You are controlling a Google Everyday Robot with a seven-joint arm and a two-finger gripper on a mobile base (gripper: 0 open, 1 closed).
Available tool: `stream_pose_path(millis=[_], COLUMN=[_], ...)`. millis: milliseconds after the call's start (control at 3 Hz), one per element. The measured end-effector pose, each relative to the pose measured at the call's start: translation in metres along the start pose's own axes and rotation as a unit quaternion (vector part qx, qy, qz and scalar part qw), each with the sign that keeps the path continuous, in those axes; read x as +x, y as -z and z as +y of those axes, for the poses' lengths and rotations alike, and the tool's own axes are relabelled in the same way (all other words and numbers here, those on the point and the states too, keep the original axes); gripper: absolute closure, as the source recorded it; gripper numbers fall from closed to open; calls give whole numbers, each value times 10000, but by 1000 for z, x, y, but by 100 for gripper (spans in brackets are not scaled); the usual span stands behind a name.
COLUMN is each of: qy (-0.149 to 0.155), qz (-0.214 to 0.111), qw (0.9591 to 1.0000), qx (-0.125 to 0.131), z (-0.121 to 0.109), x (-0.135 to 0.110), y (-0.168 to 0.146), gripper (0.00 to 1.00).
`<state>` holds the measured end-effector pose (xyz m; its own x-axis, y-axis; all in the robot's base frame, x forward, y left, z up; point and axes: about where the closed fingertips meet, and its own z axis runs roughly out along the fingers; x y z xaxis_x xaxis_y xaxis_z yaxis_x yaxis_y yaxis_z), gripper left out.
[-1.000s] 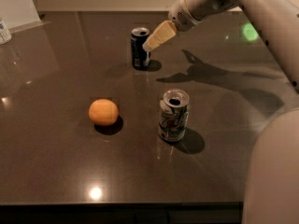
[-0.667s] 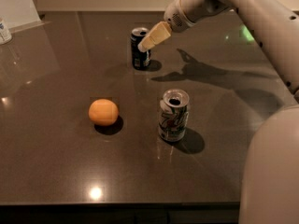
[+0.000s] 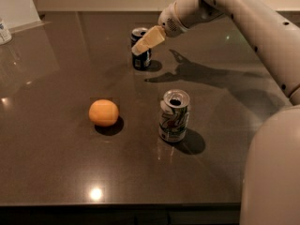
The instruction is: Move pepsi can near orange
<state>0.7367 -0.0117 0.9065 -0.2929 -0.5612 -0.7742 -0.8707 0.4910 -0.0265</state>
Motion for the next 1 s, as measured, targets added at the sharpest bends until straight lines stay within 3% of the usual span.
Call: stream_pose_path(millis=[333,1000], qy=[-18,-19], qz=[-72,-194], qw=[9999,9994], qx=[-132,-270], z=[6,15], x=[-1,-3], y=[-6,-4], gripper=[16,64])
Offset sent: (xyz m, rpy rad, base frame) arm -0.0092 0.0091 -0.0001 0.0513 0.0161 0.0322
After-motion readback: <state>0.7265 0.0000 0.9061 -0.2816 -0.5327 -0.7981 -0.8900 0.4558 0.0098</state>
